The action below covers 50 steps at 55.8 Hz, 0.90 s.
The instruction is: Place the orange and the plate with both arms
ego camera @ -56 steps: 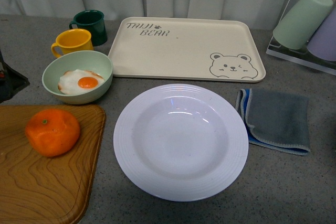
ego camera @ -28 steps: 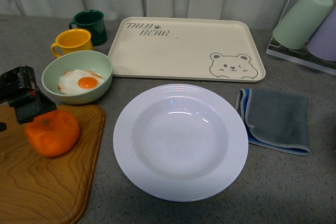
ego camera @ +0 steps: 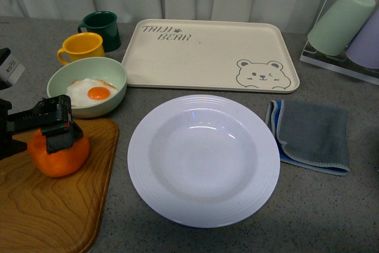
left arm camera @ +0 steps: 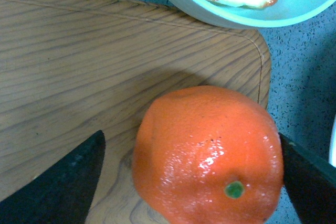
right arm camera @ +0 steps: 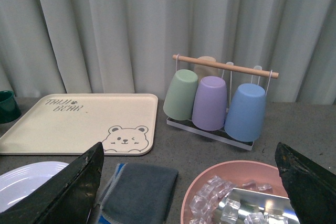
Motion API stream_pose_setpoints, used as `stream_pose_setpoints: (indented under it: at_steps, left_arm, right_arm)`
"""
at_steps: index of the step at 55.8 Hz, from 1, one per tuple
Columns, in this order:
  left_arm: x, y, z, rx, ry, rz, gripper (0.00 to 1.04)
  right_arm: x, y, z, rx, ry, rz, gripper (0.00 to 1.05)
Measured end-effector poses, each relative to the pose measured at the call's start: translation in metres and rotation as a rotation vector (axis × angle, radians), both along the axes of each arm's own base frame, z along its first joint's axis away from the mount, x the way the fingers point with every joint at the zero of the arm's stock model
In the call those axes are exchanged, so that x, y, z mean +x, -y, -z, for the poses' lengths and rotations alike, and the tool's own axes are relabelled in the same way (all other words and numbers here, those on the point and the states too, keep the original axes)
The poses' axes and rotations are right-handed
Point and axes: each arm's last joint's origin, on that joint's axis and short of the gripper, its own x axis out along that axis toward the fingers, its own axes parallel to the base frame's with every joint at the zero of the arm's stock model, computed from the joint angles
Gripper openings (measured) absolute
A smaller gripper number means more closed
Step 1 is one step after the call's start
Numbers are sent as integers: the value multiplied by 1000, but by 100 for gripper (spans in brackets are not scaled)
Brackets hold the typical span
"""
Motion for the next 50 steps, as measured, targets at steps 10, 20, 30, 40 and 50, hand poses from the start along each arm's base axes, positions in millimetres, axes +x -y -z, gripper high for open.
stream_pose_setpoints:
  at_steps: [10,20,30,40,50]
  left_arm:
    - [-1,3,-2,-3,-3,20,59]
    - [-2,17,-19,-4,38,68,53]
    - [10,48,-42,-24,119,159,52]
    - [24,85,-50,-52,152,227,52]
    - [27,118,-36,-55,117,282,52]
  right_arm:
    - [0,0,0,0,0,0,95]
    - [0,0,0,0,0,0,95]
    - [0,0,0,0,0,0,95]
    - [0,0,0,0,0,0,95]
    - [0,0,0,0,0,0,95]
